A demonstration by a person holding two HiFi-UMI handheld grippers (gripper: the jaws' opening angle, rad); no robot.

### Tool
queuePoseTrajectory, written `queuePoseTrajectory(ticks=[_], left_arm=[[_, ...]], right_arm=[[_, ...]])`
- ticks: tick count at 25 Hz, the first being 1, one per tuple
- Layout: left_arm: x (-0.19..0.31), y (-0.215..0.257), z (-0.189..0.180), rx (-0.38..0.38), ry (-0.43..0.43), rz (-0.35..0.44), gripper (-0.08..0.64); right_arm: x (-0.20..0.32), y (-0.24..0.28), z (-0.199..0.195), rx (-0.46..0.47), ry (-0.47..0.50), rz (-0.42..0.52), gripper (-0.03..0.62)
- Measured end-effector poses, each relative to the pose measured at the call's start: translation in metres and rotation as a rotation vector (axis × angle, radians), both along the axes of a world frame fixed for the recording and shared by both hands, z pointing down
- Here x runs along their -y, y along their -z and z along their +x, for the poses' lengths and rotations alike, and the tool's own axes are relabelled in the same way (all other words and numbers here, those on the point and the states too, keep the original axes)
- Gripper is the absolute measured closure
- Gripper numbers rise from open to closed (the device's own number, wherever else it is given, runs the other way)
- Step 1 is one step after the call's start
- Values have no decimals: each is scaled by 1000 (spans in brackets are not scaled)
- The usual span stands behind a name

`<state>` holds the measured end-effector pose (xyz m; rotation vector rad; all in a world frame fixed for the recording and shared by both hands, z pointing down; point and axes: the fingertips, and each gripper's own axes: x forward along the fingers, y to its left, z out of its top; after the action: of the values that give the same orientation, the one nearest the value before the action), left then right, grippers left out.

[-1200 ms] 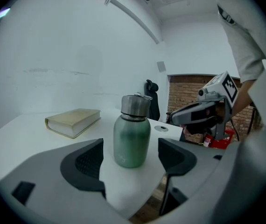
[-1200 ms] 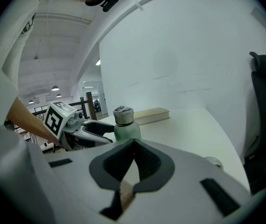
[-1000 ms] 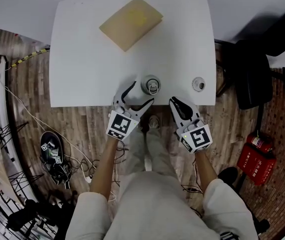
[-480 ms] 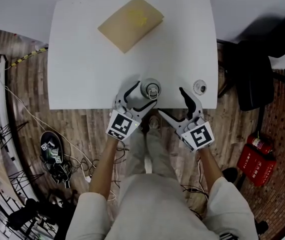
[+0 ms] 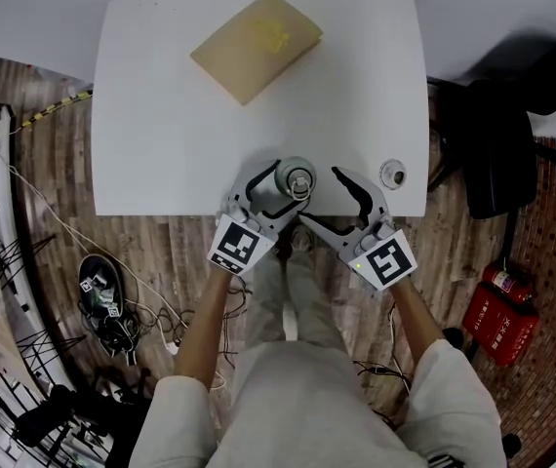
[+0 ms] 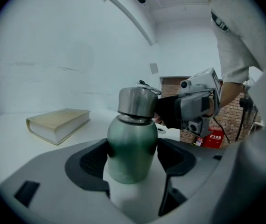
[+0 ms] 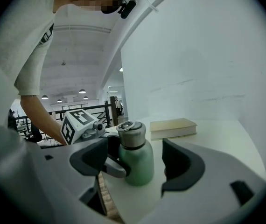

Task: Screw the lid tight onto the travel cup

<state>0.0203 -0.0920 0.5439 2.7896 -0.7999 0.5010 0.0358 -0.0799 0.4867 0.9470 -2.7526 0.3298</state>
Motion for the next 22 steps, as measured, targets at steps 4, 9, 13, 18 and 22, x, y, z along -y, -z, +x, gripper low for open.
queuePoseTrajectory(ticks=[4, 9, 13, 18, 22], left_arm=[[-1, 0, -1, 0, -6, 4, 226], [0, -1, 0, 0, -3, 12, 227], [1, -1, 0, -1, -4, 17, 227], [0, 0, 0, 3, -5, 27, 227], [0, -1, -1, 1, -6, 29, 227]], right_arm=[[4, 2, -12, 2, 53, 21, 252], [11, 5, -28, -7, 114, 53, 265], [18, 7, -37, -8, 126, 68, 272], [23, 9, -47, -1, 125, 82, 272], [30, 9, -52, 4, 107, 96, 288]])
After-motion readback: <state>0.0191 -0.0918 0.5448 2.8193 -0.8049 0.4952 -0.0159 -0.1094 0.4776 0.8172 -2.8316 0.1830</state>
